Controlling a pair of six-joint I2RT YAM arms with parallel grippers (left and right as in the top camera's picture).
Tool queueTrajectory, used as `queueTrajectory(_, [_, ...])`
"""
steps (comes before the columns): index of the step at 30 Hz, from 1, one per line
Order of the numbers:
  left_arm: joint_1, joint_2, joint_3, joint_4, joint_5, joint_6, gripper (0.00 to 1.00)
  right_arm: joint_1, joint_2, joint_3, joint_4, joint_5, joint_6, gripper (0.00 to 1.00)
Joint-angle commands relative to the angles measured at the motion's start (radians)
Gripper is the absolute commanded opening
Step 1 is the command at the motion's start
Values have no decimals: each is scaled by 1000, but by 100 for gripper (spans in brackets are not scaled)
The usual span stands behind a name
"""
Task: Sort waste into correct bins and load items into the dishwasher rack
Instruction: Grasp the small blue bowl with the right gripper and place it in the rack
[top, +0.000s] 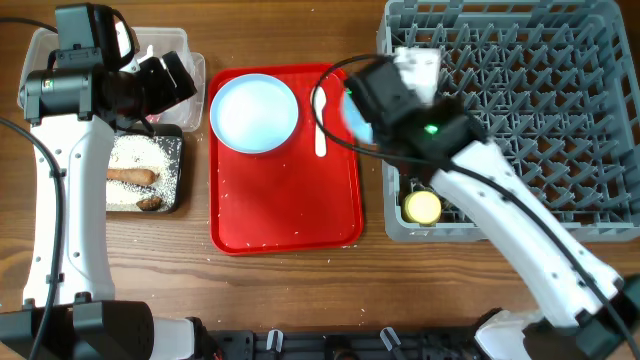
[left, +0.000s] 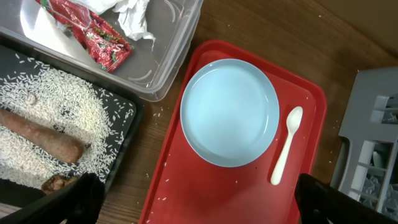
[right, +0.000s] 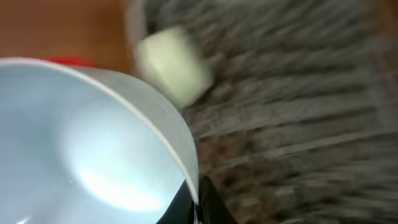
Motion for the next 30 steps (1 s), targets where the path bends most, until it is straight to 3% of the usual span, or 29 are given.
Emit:
queueTrajectory(1, [1, -11, 3, 2, -6, 5, 100, 3, 53, -44, -48, 393, -96, 4])
queueTrajectory(3, [1, -11, 3, 2, -6, 5, 100, -10, 99, -98, -47, 511, -233, 4])
queueTrajectory(5, [1, -11, 3, 2, -6, 5, 100, -32, 145, -166, -40, 677, -269, 4])
queueTrajectory(13, [1, -11, 3, 2, -6, 5, 100, -56, 222, -235, 106, 542, -388, 4])
queueTrajectory(23, [1, -11, 3, 2, -6, 5, 100, -7, 277, -259, 109, 558, -414, 6])
queueTrajectory(24, [1, -11, 3, 2, -6, 5, 100, 23, 277, -259, 87, 557, -414, 18])
queueTrajectory(29, [1, -11, 3, 2, -6, 5, 100, 146, 277, -258, 71, 438, -489, 45])
queueTrajectory(30, [1, -11, 3, 2, -6, 5, 100, 167, 277, -257, 75, 418, -489, 62])
